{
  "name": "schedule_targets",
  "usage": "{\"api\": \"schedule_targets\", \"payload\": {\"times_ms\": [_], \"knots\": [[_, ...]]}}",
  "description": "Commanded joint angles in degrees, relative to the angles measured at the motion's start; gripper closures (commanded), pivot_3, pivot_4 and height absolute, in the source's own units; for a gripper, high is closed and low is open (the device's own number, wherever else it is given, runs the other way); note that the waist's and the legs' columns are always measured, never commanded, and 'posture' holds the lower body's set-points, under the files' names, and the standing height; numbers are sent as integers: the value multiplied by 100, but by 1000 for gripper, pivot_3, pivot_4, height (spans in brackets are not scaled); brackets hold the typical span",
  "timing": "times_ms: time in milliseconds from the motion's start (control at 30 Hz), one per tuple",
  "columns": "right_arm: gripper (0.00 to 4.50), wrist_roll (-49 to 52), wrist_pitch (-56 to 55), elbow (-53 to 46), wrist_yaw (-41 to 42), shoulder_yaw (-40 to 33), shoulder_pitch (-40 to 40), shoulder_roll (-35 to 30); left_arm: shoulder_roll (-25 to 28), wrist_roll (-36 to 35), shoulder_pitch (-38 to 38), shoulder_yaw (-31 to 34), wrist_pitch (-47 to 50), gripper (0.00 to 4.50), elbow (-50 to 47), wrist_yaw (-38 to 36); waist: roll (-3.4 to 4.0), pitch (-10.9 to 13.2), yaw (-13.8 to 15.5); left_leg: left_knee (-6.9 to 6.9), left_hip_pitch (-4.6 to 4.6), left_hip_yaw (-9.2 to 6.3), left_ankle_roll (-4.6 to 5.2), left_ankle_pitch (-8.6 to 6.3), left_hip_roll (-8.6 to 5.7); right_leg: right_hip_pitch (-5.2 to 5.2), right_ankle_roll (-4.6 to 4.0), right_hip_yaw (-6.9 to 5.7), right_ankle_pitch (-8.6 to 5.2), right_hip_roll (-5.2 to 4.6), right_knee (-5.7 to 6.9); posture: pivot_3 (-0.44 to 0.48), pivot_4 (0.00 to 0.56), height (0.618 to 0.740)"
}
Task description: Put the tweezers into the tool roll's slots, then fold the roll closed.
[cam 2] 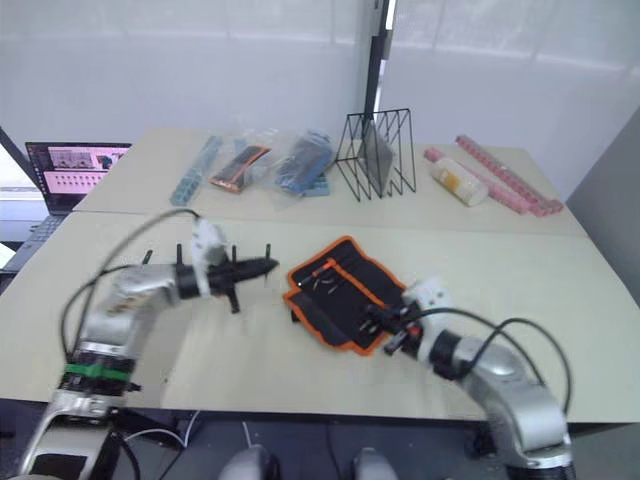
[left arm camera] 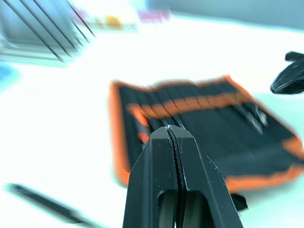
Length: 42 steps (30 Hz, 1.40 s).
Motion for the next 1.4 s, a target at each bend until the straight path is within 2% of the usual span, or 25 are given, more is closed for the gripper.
{"api": "schedule_targets", "payload": {"times_ms": [33,133,267,367,400,467,600,767,867,933,1067,1167,1400], "knots": [[3627,85,-246,154,49,-749,218,-280,435,-238,690,835,153,4243,-247,146,7,3,1,-6,6,1,2,-1,-2,4,0,1,-1,-1,-1,0,150,687],[2632,-38,-502,390,71,-1023,389,-473,719,-264,1174,1309,147,3325,-203,283,8,8,19,-37,7,1,1,-1,-4,4,1,-1,-1,-2,-36,0,150,687],[1243,-396,-1482,1591,337,-1855,833,-831,1174,-31,2625,2830,-243,2000,255,612,9,14,21,-43,5,5,-8,5,-6,4,1,0,-2,-7,-52,0,150,687],[256,-380,-1944,2241,494,-2342,1127,-914,1213,-89,3484,3648,-461,1042,339,666,5,16,11,-62,17,14,-8,4,-11,6,1,0,-2,-16,-63,0,150,687],[0,-387,-2078,2432,547,-2440,1197,-933,1196,-131,3684,3859,-506,701,412,676,5,16,18,-65,20,16,-8,4,-11,8,0,0,-4,-18,-65,0,150,687],[0,-422,-2322,2741,626,-2565,1309,-949,1156,-142,4006,4132,-627,47,561,697,6,18,38,-66,26,16,-14,10,-10,14,-4,-2,-17,-18,-66,0,150,687],[0,-434,-2679,3155,672,-2676,1352,-921,983,-162,4448,4427,-828,47,667,773,11,21,26,-69,54,20,-11,18,-11,14,-8,-1,-21,-25,-65,0,150,687],[0,-399,-2827,3267,568,-2613,1233,-872,873,-269,4562,4472,-976,47,674,798,10,20,17,-76,56,22,-11,18,-10,17,-14,1,-23,-25,-59,0,150,687],[0,-348,-2720,3082,474,-2543,1194,-819,797,-262,4618,4408,-1043,47,651,823,10,19,11,-80,53,24,-12,17,-11,23,-15,5,-23,-25,-57,0,150,687],[0,-257,-2520,2617,439,-2390,1200,-813,713,-310,4626,4326,-986,47,568,860,11,19,-1,-84,53,25,-12,17,-12,22,-14,6,-23,-25,-57,0,150,687],[0,87,-1797,1589,374,-1951,998,-898,523,-423,4568,4168,-729,47,192,1090,11,19,-52,-87,52,25,-12,17,-9,17,-14,9,-23,-22,-49,0,150,687],[0,499,-1099,1010,623,-1401,591,-1139,310,-550,4488,4054,-428,47,-226,1464,10,19,-87,-85,54,25,-12,18,-9,19,-15,10,-23,-23,-47,0,150,687],[0,930,-501,956,1792,-268,-663,-1744,-185,-732,4232,3719,358,47,-1494,2572,3,19,-64,-86,49,20,-11,18,-15,20,-14,10,-22,-23,-50,0,150,687]]}}
